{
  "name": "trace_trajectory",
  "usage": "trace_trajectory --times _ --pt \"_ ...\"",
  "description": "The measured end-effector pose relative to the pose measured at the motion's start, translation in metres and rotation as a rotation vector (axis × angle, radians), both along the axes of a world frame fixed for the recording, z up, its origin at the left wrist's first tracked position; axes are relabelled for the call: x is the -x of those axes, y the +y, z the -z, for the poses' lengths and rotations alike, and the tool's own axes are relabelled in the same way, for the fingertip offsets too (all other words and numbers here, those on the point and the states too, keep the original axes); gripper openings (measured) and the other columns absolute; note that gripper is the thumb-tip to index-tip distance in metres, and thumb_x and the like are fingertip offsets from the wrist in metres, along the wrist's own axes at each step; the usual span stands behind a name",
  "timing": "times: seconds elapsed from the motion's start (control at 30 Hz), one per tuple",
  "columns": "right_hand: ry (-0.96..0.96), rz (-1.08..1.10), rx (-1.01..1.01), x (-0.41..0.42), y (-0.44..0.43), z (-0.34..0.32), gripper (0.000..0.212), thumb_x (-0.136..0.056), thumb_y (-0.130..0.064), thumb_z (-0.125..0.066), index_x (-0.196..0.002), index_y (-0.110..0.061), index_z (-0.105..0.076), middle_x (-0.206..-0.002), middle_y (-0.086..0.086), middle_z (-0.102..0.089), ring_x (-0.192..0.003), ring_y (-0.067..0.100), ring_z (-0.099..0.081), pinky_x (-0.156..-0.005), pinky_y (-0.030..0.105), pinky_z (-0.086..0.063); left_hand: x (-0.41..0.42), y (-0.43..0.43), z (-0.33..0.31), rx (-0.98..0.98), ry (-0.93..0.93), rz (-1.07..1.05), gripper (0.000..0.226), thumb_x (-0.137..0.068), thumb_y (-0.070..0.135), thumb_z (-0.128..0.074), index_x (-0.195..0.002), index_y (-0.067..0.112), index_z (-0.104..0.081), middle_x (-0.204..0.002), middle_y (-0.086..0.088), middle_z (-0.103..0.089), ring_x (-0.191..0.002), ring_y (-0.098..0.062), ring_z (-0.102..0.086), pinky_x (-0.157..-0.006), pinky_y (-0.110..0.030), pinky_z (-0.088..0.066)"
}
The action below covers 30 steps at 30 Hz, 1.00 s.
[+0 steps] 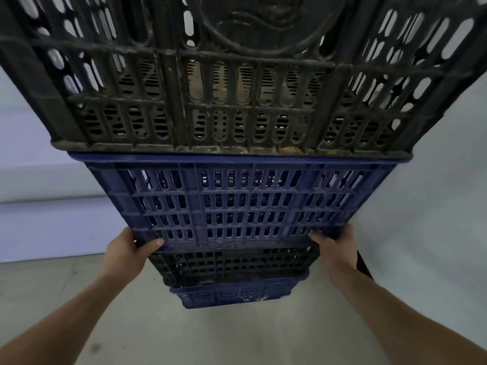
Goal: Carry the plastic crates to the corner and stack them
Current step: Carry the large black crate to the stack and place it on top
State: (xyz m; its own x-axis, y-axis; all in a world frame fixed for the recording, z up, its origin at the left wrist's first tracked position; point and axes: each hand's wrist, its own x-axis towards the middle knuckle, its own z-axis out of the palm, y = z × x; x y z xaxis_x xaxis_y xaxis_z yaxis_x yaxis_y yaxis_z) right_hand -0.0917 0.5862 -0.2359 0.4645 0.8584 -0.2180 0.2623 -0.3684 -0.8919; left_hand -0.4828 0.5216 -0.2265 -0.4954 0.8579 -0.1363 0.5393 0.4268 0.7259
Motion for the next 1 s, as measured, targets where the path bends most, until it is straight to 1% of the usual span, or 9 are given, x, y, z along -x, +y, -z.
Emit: trace_trajectory --times 0.1,0.27,0.43,0.53,0.6,0.67,0.7,0.83,1.0 --pt "-0.106 -0.065 -0.043 0.002 -0.009 0.005 0.065 -0.087 -0.029 -0.078 -0.142 -0.026 -0.043 -0.114 -0.008 -0.059 -0.102 0.023 -0.058 -0.097 0.048 -0.05 0.007 0.001 -0.001 0.006 -0.003 0.014 0.046 -0.083 0.024 -0.079 -0.118 0.003 -0.061 -0.114 -0.016 -0.069 -0.088 -0.024 -0.056 -0.078 -0.034 -0.042" --pt "-0.299 -0.17 -0.042 -0.006 -0.008 0.003 0.06 -0.085 -0.035 -0.08 -0.132 -0.021 -0.045 -0.113 -0.003 -0.063 -0.104 0.031 -0.065 -0.086 0.045 -0.055 0.006 -0.002 0.003 0.012 -0.046 0.038 0.053 -0.083 0.028 -0.079 -0.125 0.008 -0.054 -0.12 -0.008 -0.066 -0.105 -0.03 -0.061 -0.084 -0.036 -0.044" --pt "0.1 -0.137 -0.073 -0.016 0.015 -0.005 0.06 -0.08 0.012 -0.072 -0.131 -0.016 -0.055 -0.106 -0.006 -0.068 -0.095 0.02 -0.064 -0.084 0.039 -0.052 0.013 0.009 -0.001 -0.048 -0.363 0.017 0.05 -0.08 -0.012 -0.068 -0.124 0.007 -0.054 -0.114 -0.005 -0.067 -0.106 -0.032 -0.061 -0.092 -0.047 -0.05" --pt "0.32 -0.016 -0.041 -0.025 0.023 -0.009 0.041 -0.081 0.027 -0.042 -0.104 0.0 -0.061 -0.082 0.005 -0.06 -0.074 0.022 -0.056 -0.058 0.031 -0.046 0.021 0.013 -0.007 -0.193 -0.7 -0.105 0.044 -0.051 -0.008 -0.047 -0.092 -0.003 -0.062 -0.093 -0.016 -0.067 -0.097 -0.04 -0.059 -0.083 -0.047 -0.048" --pt "0.427 0.142 -0.029 -0.04 0.028 -0.008 0.034 -0.085 0.019 -0.037 -0.081 -0.004 -0.061 -0.07 0.006 -0.058 -0.064 0.023 -0.053 -0.048 0.027 -0.045 0.018 0.011 -0.013 -0.245 -0.854 -0.191 0.032 -0.042 0.003 -0.046 -0.072 0.003 -0.058 -0.077 -0.01 -0.067 -0.083 -0.032 -0.057 -0.082 -0.043 -0.039" --pt "0.572 0.244 -0.057 -0.044 0.037 -0.011 0.027 -0.091 0.001 -0.041 -0.074 -0.01 -0.058 -0.065 0.005 -0.06 -0.059 0.023 -0.055 -0.048 0.029 -0.047 0.013 0.014 -0.024 -0.298 -0.862 -0.161 0.012 -0.066 0.001 -0.048 -0.068 0.01 -0.054 -0.059 0.007 -0.067 -0.068 -0.018 -0.065 -0.083 -0.036 -0.042" --pt "0.612 0.23 -0.082 -0.042 0.043 -0.015 0.026 -0.096 -0.01 -0.042 -0.076 -0.012 -0.06 -0.066 0.004 -0.063 -0.06 0.024 -0.057 -0.05 0.031 -0.049 0.013 0.018 -0.028 -0.321 -0.821 -0.147 0.022 -0.083 -0.002 -0.043 -0.074 0.012 -0.057 -0.06 0.013 -0.069 -0.072 -0.011 -0.067 -0.084 -0.03 -0.047" --pt "0.639 0.093 -0.105 -0.033 0.066 -0.034 0.042 -0.105 -0.047 -0.042 -0.106 -0.021 -0.075 -0.096 0.002 -0.079 -0.088 0.03 -0.074 -0.079 0.049 -0.061 0.018 0.043 -0.054 -0.364 -0.927 -0.13 0.036 -0.103 0.027 -0.035 -0.103 0.02 -0.07 -0.096 -0.002 -0.079 -0.093 -0.027 -0.072 -0.085 -0.047 -0.054" --pt "0.676 0.088 -0.082 -0.03 0.07 -0.044 0.053 -0.094 -0.06 -0.053 -0.12 -0.021 -0.076 -0.121 0.012 -0.074 -0.11 0.042 -0.068 -0.092 0.071 -0.051 0.013 0.058 -0.067 -0.387 -0.942 -0.032 0.032 -0.098 0.039 -0.048 -0.087 0.022 -0.073 -0.102 -0.008 -0.075 -0.088 -0.032 -0.072 -0.085 -0.054 -0.055"
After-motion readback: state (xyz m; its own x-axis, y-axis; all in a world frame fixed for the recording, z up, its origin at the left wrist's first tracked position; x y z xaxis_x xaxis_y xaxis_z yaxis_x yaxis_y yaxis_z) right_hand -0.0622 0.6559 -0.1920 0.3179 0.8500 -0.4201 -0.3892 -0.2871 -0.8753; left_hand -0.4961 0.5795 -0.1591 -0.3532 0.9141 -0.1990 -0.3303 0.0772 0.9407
